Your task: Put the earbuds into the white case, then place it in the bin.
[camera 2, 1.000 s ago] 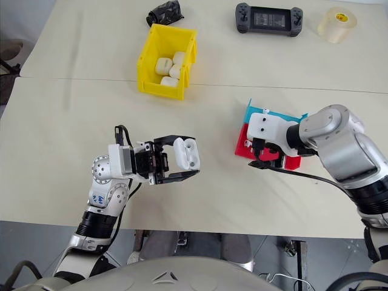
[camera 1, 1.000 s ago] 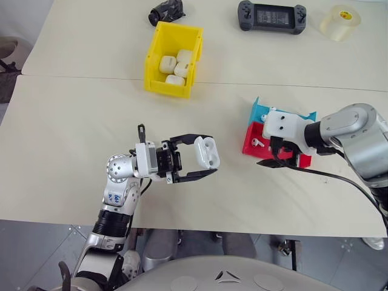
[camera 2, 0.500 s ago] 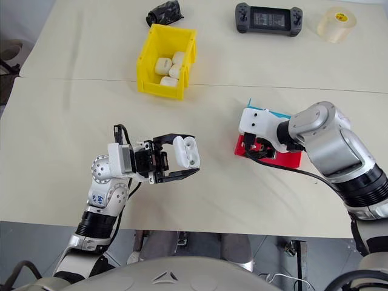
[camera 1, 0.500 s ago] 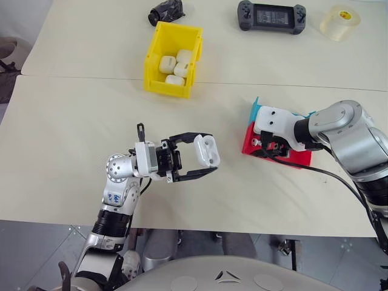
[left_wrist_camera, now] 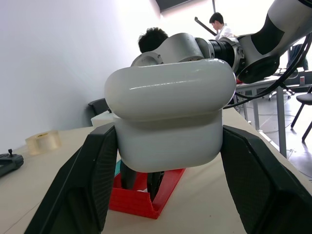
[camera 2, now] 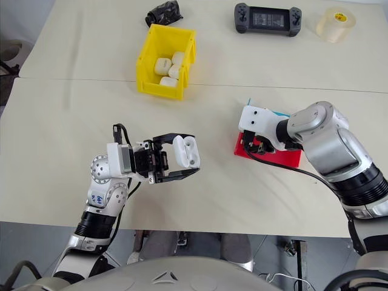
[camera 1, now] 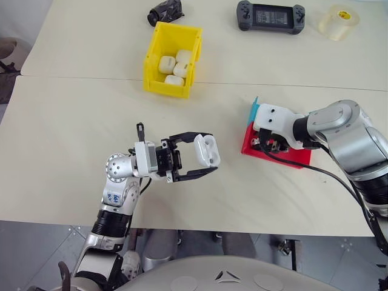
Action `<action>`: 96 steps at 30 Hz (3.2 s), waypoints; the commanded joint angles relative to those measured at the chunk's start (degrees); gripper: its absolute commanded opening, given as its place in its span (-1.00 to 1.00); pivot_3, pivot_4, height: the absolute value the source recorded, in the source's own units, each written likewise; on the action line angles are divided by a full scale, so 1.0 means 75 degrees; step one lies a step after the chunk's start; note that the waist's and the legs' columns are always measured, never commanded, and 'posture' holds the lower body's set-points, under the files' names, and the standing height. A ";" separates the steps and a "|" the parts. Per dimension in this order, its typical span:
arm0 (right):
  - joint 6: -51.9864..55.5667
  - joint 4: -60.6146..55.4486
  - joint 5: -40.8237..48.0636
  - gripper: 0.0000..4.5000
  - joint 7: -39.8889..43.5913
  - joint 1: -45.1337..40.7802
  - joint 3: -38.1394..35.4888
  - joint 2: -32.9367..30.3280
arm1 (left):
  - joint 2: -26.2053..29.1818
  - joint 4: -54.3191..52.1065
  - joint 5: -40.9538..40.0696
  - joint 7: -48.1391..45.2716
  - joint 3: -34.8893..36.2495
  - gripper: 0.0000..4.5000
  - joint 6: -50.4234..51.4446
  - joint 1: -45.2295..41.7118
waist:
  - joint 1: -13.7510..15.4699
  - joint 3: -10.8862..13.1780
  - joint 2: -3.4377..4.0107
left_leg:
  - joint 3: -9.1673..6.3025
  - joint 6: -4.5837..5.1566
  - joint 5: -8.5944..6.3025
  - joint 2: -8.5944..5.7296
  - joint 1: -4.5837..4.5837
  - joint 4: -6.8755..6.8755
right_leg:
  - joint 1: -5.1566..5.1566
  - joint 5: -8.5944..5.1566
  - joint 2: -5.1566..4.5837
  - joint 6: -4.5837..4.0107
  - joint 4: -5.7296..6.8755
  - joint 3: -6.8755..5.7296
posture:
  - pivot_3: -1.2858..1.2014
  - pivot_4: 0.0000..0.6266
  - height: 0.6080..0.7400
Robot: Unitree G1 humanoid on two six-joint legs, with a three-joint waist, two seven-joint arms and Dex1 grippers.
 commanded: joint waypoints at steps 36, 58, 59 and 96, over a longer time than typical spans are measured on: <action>-0.0650 -0.2146 0.4425 -0.81 -0.0507 0.1921 -0.5378 0.2458 | 0.0023 0.0430 -0.0467 -0.0851 0.0107 0.27 0.0257 -0.0413 | 0.0018 0.0003 -0.0003 | -0.0006 0.0000 0.0000 0.0002 -0.0002 -0.0003 | 0.0002 0.0000 0.0003 0.0001 0.0003 -0.0008 | 0.03 -0.52 1.00; -0.3597 -0.2951 0.5010 -0.81 -0.2202 0.3758 -0.3326 0.4911 | 0.0120 -0.0409 -0.0903 -0.0703 0.0328 0.27 0.1777 -0.0728 | -0.0156 0.0003 -0.0003 | -0.0005 -0.0006 0.0004 -0.0004 0.0005 -0.0006 | -0.0001 0.0001 0.0004 0.0002 0.0021 0.0005 | 0.03 -0.52 1.00; -0.3715 -0.2926 0.4959 -0.81 -0.2210 0.3821 -0.3247 0.4932 | 0.0110 -0.0467 -0.0905 -0.0685 0.0314 0.27 0.1809 -0.0718 | -0.0162 0.0003 -0.0003 | -0.0005 -0.0006 0.0004 -0.0004 0.0007 -0.0006 | -0.0001 0.0001 0.0004 0.0002 0.0022 0.0005 | 0.03 -0.52 1.00; -0.5854 -0.1721 0.4243 -0.81 -0.1410 0.4187 -0.2509 0.4016 | -0.0067 -0.0862 -0.0983 -0.0171 0.0546 0.27 0.2269 -0.0999 | -0.0164 0.0003 -0.0004 | -0.0003 -0.0007 0.0004 -0.0002 0.0010 -0.0006 | 0.0000 0.0000 0.0005 0.0001 0.0020 0.0007 | 0.03 -0.52 1.00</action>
